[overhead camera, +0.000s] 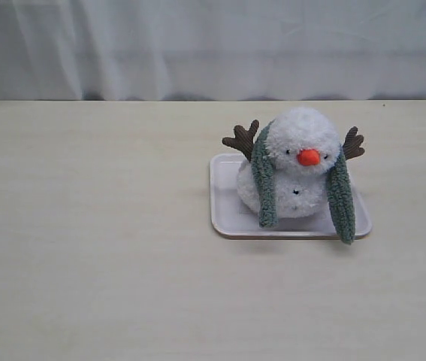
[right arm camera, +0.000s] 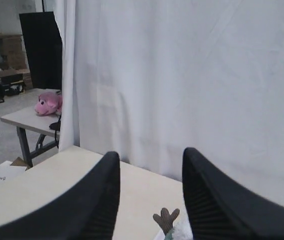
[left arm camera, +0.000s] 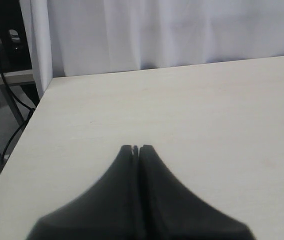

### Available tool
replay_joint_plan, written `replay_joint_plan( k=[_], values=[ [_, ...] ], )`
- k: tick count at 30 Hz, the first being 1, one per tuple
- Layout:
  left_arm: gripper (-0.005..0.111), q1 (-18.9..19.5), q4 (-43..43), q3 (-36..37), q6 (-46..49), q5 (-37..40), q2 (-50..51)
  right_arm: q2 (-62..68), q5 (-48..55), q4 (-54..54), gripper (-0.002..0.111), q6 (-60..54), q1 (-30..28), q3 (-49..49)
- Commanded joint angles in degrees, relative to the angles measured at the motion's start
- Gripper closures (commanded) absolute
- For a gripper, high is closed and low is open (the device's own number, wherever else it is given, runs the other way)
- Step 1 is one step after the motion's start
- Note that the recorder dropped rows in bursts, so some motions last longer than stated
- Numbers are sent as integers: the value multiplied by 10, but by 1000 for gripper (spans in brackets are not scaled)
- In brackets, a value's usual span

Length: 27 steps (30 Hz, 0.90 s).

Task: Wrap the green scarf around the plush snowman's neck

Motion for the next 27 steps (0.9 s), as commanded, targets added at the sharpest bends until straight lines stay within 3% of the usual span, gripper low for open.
replay_joint_plan(
  k=[1,13,27],
  values=[
    [107,-4,-1,2,-1,-5,-1,-39,0,-2,70,-5,-1,3],
    [107,-4,-1,2,-1,-5,-1,-119,35,-2,70,-3,-1,3],
    [107,-4,-1,2,-1,-5,-1,-124,103,-2,70,1,-1,3]
  ],
)
